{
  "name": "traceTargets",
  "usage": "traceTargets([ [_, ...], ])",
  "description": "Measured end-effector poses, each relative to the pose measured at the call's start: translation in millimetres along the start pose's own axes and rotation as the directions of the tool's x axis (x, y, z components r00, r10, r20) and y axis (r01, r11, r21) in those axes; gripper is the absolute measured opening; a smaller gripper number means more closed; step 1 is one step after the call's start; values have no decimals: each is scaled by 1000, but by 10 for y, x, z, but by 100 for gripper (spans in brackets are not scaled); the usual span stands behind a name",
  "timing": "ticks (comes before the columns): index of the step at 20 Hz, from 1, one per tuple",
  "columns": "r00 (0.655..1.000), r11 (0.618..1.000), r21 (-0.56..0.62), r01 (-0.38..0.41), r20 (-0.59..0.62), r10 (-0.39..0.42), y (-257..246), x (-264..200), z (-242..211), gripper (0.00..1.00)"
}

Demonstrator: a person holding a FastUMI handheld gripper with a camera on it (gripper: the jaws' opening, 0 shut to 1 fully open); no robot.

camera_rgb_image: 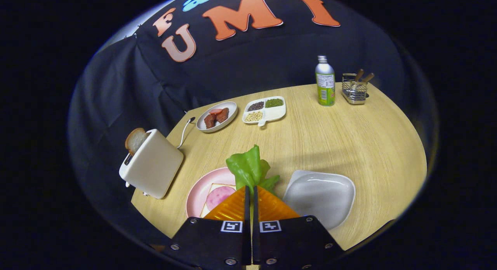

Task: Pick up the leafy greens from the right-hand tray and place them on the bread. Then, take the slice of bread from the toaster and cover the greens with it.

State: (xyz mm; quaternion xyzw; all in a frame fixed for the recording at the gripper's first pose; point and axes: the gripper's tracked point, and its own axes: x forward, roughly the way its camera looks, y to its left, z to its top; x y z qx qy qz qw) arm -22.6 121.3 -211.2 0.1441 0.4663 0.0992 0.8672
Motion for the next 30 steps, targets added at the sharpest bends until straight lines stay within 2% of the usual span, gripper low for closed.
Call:
traceTargets([
  [7,992,995,-74,-68,-109,59,413,346,-327,2],
  [15,983,996,-73,-53,-177,40,564,574,-501,6],
  [19,984,992,-88,-93,-159,78,736,502,-406,18],
  [22,985,989,-97,-107,-143,93,845,437,-289,32],
  [27,985,987,-80,-137,-114,128,1117,351,35,47],
  [30,985,985,-81,-151,-100,143,1324,313,247,62],
])
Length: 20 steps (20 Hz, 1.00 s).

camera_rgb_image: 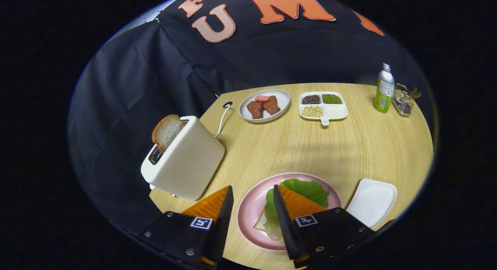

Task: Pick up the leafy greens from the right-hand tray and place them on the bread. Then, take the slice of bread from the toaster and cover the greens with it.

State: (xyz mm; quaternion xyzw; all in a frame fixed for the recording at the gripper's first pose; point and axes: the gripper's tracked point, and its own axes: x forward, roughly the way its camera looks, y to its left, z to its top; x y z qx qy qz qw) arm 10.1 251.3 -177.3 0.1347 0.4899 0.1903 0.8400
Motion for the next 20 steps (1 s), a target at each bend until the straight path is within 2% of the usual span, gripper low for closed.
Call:
traceTargets([
  [4,999,999,17,-40,-16,40,336,38,243,78],
  [8,998,998,-6,-57,-21,57,640,126,482,88],
  [15,992,992,-28,-123,-44,122,1262,263,854,88],
  [20,988,987,-71,-144,-67,139,1651,422,1006,88],
])
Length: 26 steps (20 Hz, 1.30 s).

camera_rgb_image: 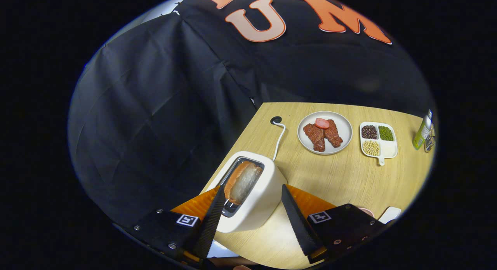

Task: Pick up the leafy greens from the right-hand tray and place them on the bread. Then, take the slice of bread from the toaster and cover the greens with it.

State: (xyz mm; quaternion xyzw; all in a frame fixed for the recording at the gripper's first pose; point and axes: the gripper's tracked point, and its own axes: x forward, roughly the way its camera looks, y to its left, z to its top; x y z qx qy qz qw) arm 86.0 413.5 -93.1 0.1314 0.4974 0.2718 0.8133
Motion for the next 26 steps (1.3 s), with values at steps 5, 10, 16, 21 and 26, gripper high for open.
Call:
traceTargets([
  [5,996,999,10,-38,-84,39,257,248,-15,88],
  [10,988,1000,17,-16,-156,18,286,461,-104,80],
  [16,978,997,65,41,-205,-27,211,620,-166,65],
  [21,973,996,65,67,-227,-51,96,706,-221,50],
  [26,977,998,43,45,-212,-35,115,621,-240,14],
])
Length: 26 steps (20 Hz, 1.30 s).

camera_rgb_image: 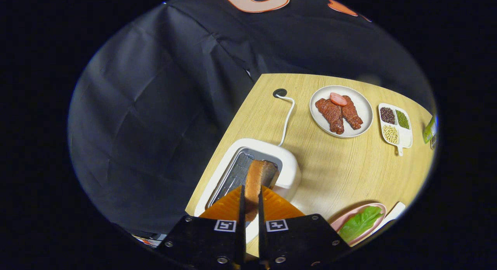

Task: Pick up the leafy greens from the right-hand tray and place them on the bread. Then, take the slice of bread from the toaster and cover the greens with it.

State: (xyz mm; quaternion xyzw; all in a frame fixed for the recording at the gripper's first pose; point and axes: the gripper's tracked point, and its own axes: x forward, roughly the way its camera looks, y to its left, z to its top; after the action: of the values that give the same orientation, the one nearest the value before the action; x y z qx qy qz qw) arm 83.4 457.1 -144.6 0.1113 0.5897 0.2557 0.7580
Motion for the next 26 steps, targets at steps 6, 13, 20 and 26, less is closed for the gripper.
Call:
traceTargets([
  [6,992,997,42,-59,113,54,-1,-487,90,8],
  [13,954,987,74,-143,277,118,-161,-1234,83,8],
  [20,938,982,96,-161,325,122,-555,-1592,-317,7],
  [26,932,977,150,-152,349,92,-1024,-1668,-719,8],
])
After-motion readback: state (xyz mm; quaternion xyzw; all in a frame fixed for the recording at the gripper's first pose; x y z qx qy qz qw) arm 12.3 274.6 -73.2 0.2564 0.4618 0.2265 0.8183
